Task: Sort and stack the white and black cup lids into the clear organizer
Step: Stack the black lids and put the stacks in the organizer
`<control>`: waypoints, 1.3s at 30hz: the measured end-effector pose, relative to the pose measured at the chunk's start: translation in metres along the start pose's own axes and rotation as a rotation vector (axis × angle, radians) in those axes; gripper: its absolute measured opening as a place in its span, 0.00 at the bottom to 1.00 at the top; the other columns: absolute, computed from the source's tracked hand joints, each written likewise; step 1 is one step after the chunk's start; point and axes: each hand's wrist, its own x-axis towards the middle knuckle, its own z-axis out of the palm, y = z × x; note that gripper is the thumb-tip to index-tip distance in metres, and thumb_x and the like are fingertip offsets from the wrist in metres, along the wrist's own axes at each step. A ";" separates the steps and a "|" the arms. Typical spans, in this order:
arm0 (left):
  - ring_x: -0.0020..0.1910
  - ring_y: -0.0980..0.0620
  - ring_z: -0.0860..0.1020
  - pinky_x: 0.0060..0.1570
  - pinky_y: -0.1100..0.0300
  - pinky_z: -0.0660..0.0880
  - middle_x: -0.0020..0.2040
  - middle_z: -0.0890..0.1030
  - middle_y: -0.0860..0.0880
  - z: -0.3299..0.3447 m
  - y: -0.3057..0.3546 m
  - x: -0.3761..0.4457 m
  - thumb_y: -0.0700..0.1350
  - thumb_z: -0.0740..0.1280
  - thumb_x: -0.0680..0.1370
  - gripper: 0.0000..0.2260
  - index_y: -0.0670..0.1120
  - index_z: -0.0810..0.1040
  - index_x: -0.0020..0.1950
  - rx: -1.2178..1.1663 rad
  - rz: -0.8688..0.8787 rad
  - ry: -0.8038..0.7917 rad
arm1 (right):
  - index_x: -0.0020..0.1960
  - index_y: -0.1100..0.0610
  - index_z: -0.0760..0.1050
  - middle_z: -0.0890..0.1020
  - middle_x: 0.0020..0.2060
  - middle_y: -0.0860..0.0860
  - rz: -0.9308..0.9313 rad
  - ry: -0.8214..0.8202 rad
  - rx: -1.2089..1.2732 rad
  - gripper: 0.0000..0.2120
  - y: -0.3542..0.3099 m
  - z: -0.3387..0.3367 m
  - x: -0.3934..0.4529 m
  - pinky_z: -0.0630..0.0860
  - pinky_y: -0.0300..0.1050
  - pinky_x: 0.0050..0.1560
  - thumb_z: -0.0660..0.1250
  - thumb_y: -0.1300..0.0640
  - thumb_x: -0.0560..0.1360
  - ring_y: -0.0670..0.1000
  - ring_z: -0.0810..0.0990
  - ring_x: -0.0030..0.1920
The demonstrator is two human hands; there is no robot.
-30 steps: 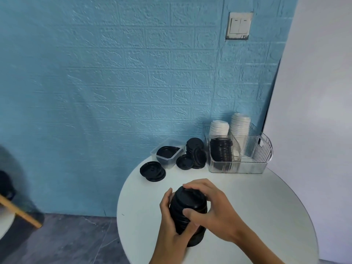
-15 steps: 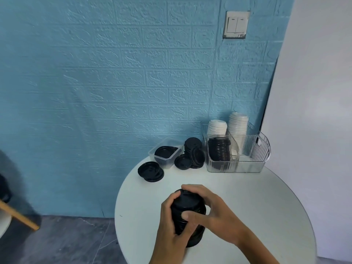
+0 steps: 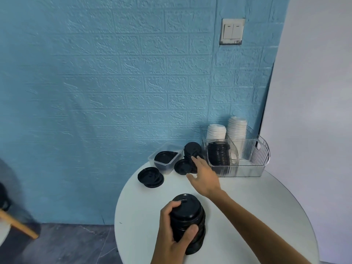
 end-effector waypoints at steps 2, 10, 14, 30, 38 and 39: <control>0.66 0.58 0.77 0.61 0.69 0.71 0.65 0.76 0.66 0.000 -0.002 0.001 0.60 0.75 0.66 0.34 0.51 0.70 0.69 0.013 -0.004 0.002 | 0.83 0.49 0.45 0.48 0.82 0.51 0.058 -0.030 -0.098 0.40 0.002 0.010 0.017 0.72 0.55 0.66 0.64 0.42 0.79 0.59 0.75 0.70; 0.65 0.49 0.79 0.65 0.58 0.74 0.68 0.78 0.49 -0.002 -0.006 0.004 0.59 0.76 0.65 0.35 0.49 0.70 0.68 0.054 -0.020 0.009 | 0.82 0.52 0.45 0.49 0.82 0.57 0.213 -0.025 -0.168 0.37 -0.003 0.020 0.049 0.73 0.59 0.63 0.60 0.42 0.82 0.66 0.74 0.68; 0.65 0.50 0.80 0.64 0.60 0.74 0.68 0.79 0.50 -0.001 -0.007 0.006 0.59 0.76 0.65 0.35 0.50 0.71 0.68 0.047 -0.021 0.013 | 0.75 0.48 0.54 0.55 0.78 0.61 0.177 -0.031 -0.217 0.25 -0.001 0.026 0.043 0.74 0.57 0.55 0.60 0.45 0.83 0.66 0.78 0.61; 0.67 0.57 0.77 0.65 0.64 0.73 0.66 0.77 0.63 0.000 -0.004 0.002 0.60 0.75 0.65 0.35 0.53 0.70 0.69 -0.009 0.017 -0.005 | 0.57 0.39 0.79 0.81 0.50 0.40 -0.039 0.154 0.571 0.26 -0.021 -0.068 -0.056 0.75 0.38 0.50 0.76 0.33 0.62 0.41 0.77 0.43; 0.72 0.56 0.73 0.69 0.58 0.70 0.74 0.72 0.50 0.001 0.000 -0.001 0.61 0.73 0.68 0.35 0.52 0.67 0.71 0.012 0.051 -0.002 | 0.57 0.43 0.81 0.78 0.55 0.41 -0.279 -0.198 0.634 0.20 -0.036 -0.077 -0.121 0.77 0.36 0.57 0.81 0.52 0.67 0.43 0.78 0.61; 0.71 0.55 0.74 0.68 0.58 0.71 0.73 0.72 0.50 0.001 0.000 -0.001 0.62 0.73 0.68 0.36 0.53 0.67 0.72 0.007 0.044 -0.005 | 0.57 0.43 0.81 0.78 0.55 0.41 -0.290 -0.209 0.607 0.21 -0.036 -0.074 -0.124 0.77 0.36 0.58 0.81 0.54 0.67 0.43 0.78 0.61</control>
